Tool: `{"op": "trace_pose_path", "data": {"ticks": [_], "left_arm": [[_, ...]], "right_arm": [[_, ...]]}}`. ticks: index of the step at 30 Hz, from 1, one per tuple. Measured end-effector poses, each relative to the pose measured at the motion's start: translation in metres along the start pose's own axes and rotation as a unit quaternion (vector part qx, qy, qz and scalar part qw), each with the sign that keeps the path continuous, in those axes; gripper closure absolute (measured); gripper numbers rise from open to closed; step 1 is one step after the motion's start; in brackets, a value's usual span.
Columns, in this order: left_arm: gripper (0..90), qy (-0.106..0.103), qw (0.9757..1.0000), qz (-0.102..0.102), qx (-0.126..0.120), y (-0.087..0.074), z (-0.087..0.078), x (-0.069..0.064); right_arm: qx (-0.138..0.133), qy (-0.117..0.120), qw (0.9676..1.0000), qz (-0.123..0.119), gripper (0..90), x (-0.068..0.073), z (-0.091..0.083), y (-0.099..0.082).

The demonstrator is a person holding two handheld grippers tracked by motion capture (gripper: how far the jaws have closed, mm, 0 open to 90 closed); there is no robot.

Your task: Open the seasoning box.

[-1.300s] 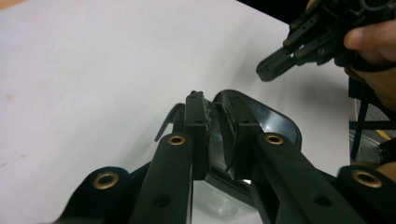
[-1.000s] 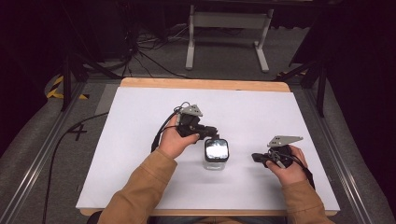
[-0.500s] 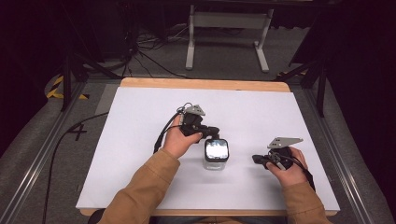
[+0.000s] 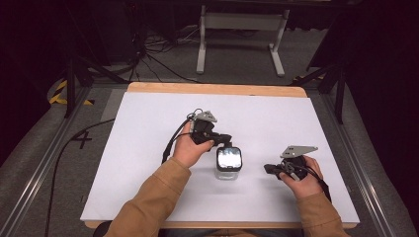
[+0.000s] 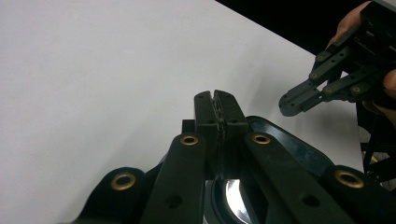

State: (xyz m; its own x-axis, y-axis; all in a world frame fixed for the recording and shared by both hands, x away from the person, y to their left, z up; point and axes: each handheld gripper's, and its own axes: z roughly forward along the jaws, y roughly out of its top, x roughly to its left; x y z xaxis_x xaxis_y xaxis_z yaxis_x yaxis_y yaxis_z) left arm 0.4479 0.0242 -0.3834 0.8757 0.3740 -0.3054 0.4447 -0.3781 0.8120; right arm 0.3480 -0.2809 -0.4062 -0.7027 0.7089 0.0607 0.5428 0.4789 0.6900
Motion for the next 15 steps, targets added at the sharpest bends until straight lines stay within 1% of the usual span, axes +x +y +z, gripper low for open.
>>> {"op": "trace_pose_path", "data": {"ticks": [3,6,10,11,12,13,15], "left_arm": [[89.2,-0.001,1.0,-0.004,-0.001,0.0,0.0,0.0],[89.1,-0.002,0.9999,-0.01,-0.001,0.0,0.0,0.001],[89.1,-0.005,1.0,-0.009,0.0,0.0,0.0,0.002],[89.1,-0.005,0.9999,-0.012,-0.001,0.0,0.0,0.001],[89.1,-0.006,0.9999,-0.012,0.0,0.0,0.0,0.002],[89.1,-0.006,0.9999,-0.013,0.0,0.0,0.0,0.002],[89.1,-0.005,0.9999,-0.014,0.0,0.0,0.0,0.002]], "right_arm": [[-0.002,0.004,1.0,-0.006,89.8,0.003,0.0,0.002],[-0.006,0.012,0.9998,-0.015,89.8,0.009,0.0,0.005],[-0.012,0.024,0.9993,-0.025,89.8,0.016,0.001,0.009],[-0.012,0.024,0.9993,-0.025,89.8,0.016,0.001,0.009],[-0.014,0.028,0.9992,-0.025,89.8,0.019,0.001,0.01],[-0.015,0.029,0.999,-0.031,89.8,0.021,0.001,0.011],[-0.018,0.037,0.9985,-0.035,89.8,0.025,0.001,0.014]]}}
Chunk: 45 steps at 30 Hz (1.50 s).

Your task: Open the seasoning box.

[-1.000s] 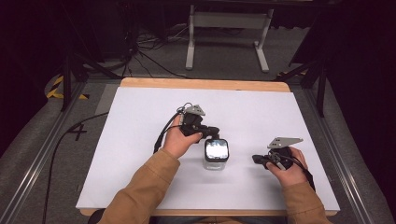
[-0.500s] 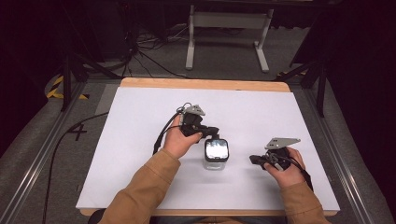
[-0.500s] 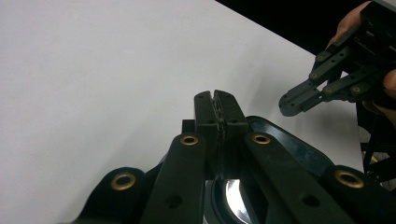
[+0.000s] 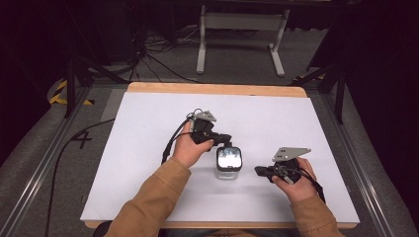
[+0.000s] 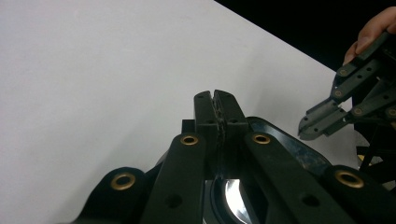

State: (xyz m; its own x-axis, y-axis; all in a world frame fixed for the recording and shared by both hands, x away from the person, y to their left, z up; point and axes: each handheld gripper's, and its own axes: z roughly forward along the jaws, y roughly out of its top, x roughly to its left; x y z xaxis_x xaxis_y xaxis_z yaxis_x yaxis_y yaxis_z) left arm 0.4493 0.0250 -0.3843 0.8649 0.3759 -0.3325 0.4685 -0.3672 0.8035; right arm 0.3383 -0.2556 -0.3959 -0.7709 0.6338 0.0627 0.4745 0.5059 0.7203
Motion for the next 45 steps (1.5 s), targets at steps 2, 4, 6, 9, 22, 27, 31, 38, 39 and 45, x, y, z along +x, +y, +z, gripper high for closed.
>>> {"op": "trace_pose_path", "data": {"ticks": [2,4,6,9,22,27,31,38,39,45], "left_arm": [[89.1,0.0,1.0,-0.003,0.0,0.0,0.0,0.0],[89.1,0.0,1.0,-0.005,-0.001,0.0,0.0,0.0],[89.1,-0.001,1.0,-0.006,-0.002,0.0,0.0,0.0],[89.1,-0.002,1.0,-0.008,-0.002,0.0,0.0,0.001],[89.3,-0.002,0.9999,-0.012,-0.004,-0.001,0.001,0.002],[89.3,0.0,0.9999,-0.011,-0.002,-0.001,0.001,0.002],[89.3,0.002,0.9999,-0.012,-0.001,-0.001,0.0,0.001],[88.5,0.012,0.9999,-0.01,0.005,0.0,-0.006,0.0],[87.9,0.012,0.9999,-0.01,0.005,0.0,-0.006,0.0],[86.9,0.015,0.9997,-0.005,-0.017,0.003,-0.027,-0.011]], "right_arm": [[-0.004,0.005,1.0,-0.007,89.9,0.003,0.0,0.002],[-0.009,0.01,0.9998,-0.012,89.9,0.007,0.001,0.005],[-0.012,0.014,0.9997,-0.016,89.9,0.01,0.001,0.006],[-0.017,0.02,0.9994,-0.02,89.9,0.014,0.003,0.009],[-0.035,0.046,0.9978,-0.033,90.0,0.028,0.008,0.017],[-0.044,0.051,0.9971,-0.035,90.0,0.03,0.009,0.02],[-0.059,0.052,0.9963,-0.035,90.0,0.033,0.011,0.024],[-0.073,0.049,0.9955,-0.037,90.0,0.034,0.012,0.027],[-0.075,0.049,0.9953,-0.037,90.0,0.034,0.012,0.027],[-0.084,0.047,0.9946,-0.039,90.0,0.033,0.009,0.03]]}}
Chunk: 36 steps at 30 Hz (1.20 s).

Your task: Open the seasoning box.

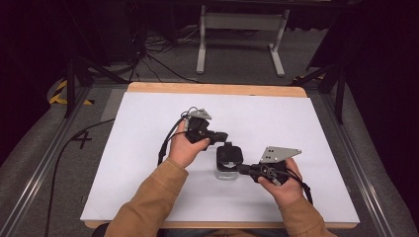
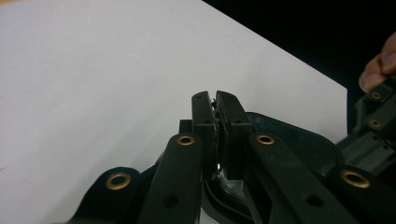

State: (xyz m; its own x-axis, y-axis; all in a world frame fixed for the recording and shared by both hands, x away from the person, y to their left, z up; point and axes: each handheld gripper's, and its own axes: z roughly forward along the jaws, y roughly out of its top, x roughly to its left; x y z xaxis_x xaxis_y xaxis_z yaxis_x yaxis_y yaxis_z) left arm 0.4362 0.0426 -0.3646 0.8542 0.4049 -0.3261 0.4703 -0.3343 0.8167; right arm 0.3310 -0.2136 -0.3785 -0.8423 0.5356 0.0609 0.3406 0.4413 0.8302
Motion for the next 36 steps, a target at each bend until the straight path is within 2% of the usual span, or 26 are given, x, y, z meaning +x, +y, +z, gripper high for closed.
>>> {"op": "trace_pose_path", "data": {"ticks": [4,10,14,20,21,23,24,26,30,34,36], "left_arm": [[87.4,-0.001,1.0,-0.001,-0.009,-0.001,-0.019,-0.01],[89.5,-0.003,1.0,0.007,0.004,-0.005,-0.04,-0.024],[89.7,-0.004,0.9998,0.015,0.008,-0.006,-0.046,-0.031],[89.8,-0.011,0.9989,0.029,0.035,-0.01,-0.052,-0.047],[89.8,-0.013,0.9989,0.03,0.033,-0.01,-0.052,-0.048],[89.8,-0.018,0.998,0.036,0.048,-0.012,-0.051,-0.051],[89.7,-0.019,0.9967,0.045,0.065,-0.013,-0.049,-0.052],[89.7,-0.021,0.9949,0.058,0.081,-0.016,-0.043,-0.054],[89.6,-0.028,0.9926,0.063,0.1,-0.021,-0.031,-0.055],[89.7,-0.032,0.9924,0.064,0.1,-0.026,-0.02,-0.055],[89.8,-0.043,0.9919,0.063,0.101,-0.03,-0.007,-0.056]], "right_arm": [[-0.007,0.003,1.0,-0.005,90.0,-0.002,-0.001,0.006],[-0.022,0.004,0.9997,-0.013,90.0,-0.008,-0.003,0.015],[-0.029,0.004,0.9995,-0.016,90.0,-0.01,-0.003,0.019],[-0.044,0.002,0.9989,-0.018,90.0,-0.015,-0.004,0.027],[-0.046,0.002,0.9988,-0.019,90.0,-0.015,-0.004,0.028],[-0.049,0.002,0.9986,-0.019,90.0,-0.017,-0.004,0.029],[-0.05,0.002,0.9986,-0.018,90.0,-0.017,-0.004,0.03],[-0.053,0.002,0.9984,-0.019,90.0,-0.019,-0.003,0.032],[-0.056,0.003,0.9983,-0.017,90.0,-0.02,-0.002,0.034],[-0.057,0.004,0.9982,-0.017,90.0,-0.022,-0.001,0.034],[-0.057,0.002,0.9982,-0.016,90.0,-0.023,0.0,0.034]]}}
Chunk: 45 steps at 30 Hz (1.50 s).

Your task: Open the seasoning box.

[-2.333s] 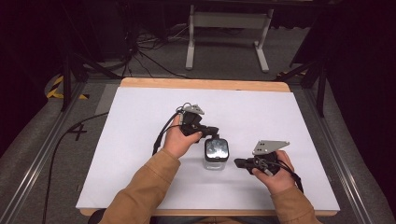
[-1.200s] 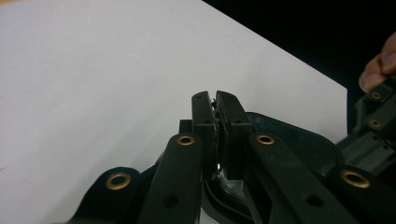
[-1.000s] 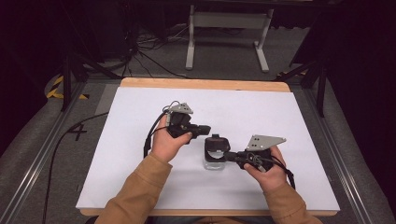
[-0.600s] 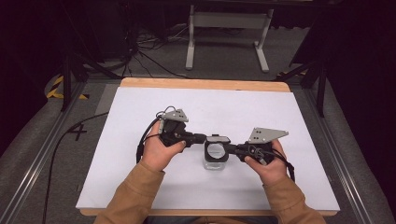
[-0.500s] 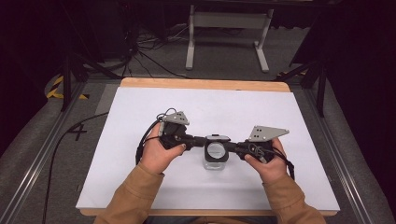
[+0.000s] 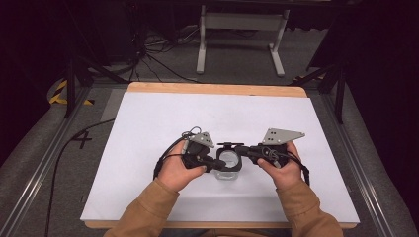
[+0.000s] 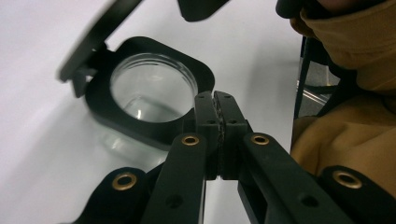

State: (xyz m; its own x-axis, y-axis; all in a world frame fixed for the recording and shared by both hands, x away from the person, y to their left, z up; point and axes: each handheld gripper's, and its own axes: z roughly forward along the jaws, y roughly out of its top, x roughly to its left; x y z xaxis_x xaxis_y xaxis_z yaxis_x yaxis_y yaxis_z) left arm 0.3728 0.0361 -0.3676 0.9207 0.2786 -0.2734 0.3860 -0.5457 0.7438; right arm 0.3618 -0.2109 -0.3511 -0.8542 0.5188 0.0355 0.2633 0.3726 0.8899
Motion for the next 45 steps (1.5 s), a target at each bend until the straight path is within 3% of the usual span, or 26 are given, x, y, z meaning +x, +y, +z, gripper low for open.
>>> {"op": "trace_pose_path", "data": {"ticks": [3,6,11,21,31,40,45], "left_arm": [[89.8,0.002,1.0,0.0,0.002,-0.001,0.006,0.001],[89.7,0.008,0.9999,0.0,-0.015,-0.004,0.013,0.005],[89.9,0.006,0.9994,-0.012,-0.031,-0.006,0.015,0.007],[89.9,0.007,0.9991,-0.017,-0.039,-0.01,0.015,0.007],[90.0,0.004,0.9968,-0.046,-0.065,-0.016,0.016,0.007],[90.0,0.002,0.9967,-0.052,-0.063,-0.016,0.015,0.007],[90.0,0.005,0.9965,-0.053,-0.065,-0.016,0.015,0.006]], "right_arm": [[0.0,-0.002,1.0,0.001,90.0,-0.002,0.0,-0.001],[-0.001,-0.003,1.0,0.004,90.0,-0.003,-0.001,-0.001],[-0.005,-0.004,1.0,0.006,90.0,-0.004,0.0,-0.002],[-0.034,-0.02,0.9992,0.004,90.0,-0.014,0.006,0.0],[-0.052,-0.047,0.9974,0.017,90.0,-0.027,0.017,0.0],[-0.055,-0.076,0.9951,0.032,90.0,-0.032,0.021,-0.002],[-0.056,-0.079,0.9947,0.036,89.8,-0.032,0.02,-0.003]]}}
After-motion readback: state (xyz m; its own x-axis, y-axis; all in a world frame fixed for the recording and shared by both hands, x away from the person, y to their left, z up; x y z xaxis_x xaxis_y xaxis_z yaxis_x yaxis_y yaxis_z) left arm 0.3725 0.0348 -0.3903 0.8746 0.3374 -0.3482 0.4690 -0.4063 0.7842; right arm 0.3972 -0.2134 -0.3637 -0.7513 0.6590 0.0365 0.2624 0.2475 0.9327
